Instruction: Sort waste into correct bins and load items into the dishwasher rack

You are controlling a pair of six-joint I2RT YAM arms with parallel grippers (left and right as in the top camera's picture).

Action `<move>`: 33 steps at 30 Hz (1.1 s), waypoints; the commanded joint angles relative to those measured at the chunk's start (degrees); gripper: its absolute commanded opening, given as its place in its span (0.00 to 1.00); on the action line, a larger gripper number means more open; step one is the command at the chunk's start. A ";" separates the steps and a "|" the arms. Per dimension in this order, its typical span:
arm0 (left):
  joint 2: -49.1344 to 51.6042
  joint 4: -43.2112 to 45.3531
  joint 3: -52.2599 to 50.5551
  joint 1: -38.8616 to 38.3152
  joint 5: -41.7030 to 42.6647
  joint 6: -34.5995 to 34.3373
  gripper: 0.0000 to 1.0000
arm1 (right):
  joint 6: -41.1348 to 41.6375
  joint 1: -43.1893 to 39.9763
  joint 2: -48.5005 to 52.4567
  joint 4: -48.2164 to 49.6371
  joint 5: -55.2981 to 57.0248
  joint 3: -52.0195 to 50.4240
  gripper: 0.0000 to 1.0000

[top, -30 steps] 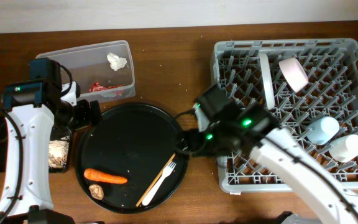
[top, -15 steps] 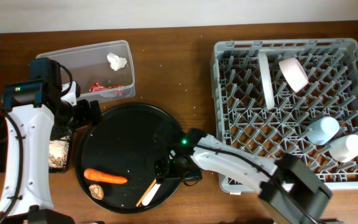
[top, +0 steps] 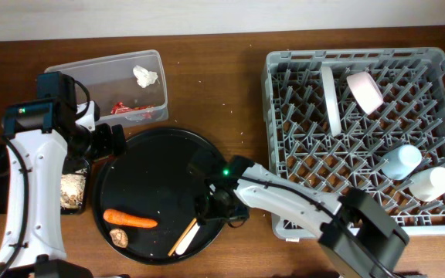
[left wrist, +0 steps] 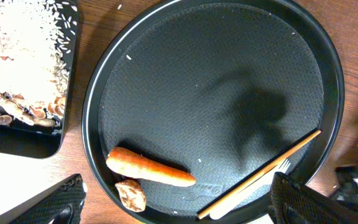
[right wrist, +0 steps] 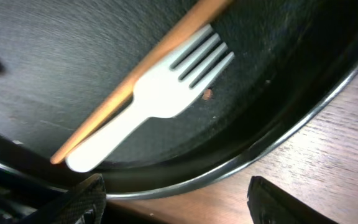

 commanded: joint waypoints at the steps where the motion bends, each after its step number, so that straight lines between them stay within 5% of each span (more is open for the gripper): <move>1: 0.09 0.00 -0.44 -0.11 -0.42 0.11 0.95 | -0.72 -0.39 -3.32 -1.40 3.48 5.40 0.77; 23: 0.09 -0.07 -0.48 -0.11 -0.39 0.11 0.95 | -0.72 0.13 5.16 1.90 5.92 -0.50 0.77; 33: 0.09 -0.04 -0.48 -0.11 -0.39 0.11 0.95 | -9.29 -13.22 5.16 -4.00 17.46 1.60 0.77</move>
